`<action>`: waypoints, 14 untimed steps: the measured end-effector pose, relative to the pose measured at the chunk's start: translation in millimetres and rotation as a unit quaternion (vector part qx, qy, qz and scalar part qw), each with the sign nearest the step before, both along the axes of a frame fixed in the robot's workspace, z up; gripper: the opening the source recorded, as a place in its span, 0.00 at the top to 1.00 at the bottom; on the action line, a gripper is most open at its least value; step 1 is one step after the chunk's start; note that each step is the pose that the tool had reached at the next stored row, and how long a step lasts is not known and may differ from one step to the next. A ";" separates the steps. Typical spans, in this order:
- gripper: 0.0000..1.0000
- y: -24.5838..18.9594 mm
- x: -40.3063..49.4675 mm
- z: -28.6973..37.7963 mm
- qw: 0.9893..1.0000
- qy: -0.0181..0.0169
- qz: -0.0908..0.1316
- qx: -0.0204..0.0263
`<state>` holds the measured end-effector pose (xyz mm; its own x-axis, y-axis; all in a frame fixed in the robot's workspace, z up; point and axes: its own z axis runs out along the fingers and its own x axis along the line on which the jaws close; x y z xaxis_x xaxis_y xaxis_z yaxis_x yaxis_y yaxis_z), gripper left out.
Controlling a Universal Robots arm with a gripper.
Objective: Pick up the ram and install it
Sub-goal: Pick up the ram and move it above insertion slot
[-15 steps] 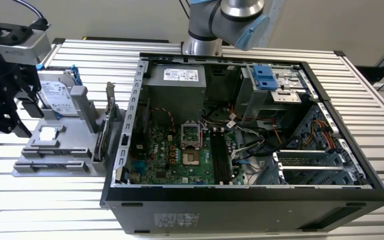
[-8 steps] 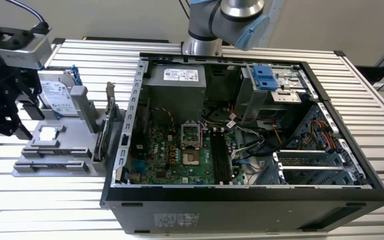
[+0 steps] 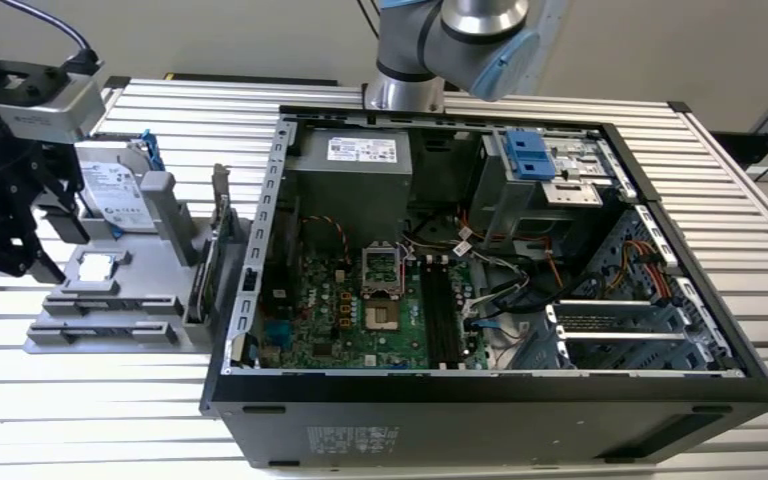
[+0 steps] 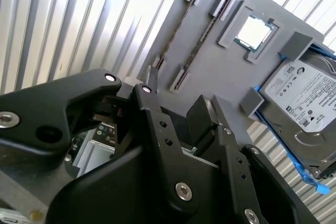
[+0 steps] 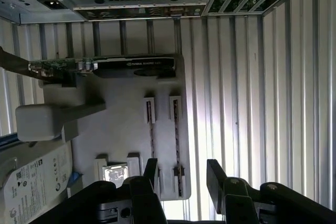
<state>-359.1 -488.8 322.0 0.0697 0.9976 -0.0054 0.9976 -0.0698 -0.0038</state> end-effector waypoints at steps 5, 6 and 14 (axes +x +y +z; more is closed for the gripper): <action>0.00 -0.2 0.0 -2.6 1.000 0.000 0.000 0.000; 0.00 -0.2 0.0 -3.5 1.000 0.000 0.000 0.000; 0.00 -1.1 0.0 -9.3 1.000 0.000 0.000 0.000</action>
<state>-359.1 -489.9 312.7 0.0696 0.9976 -0.0054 0.9976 -0.0696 -0.0047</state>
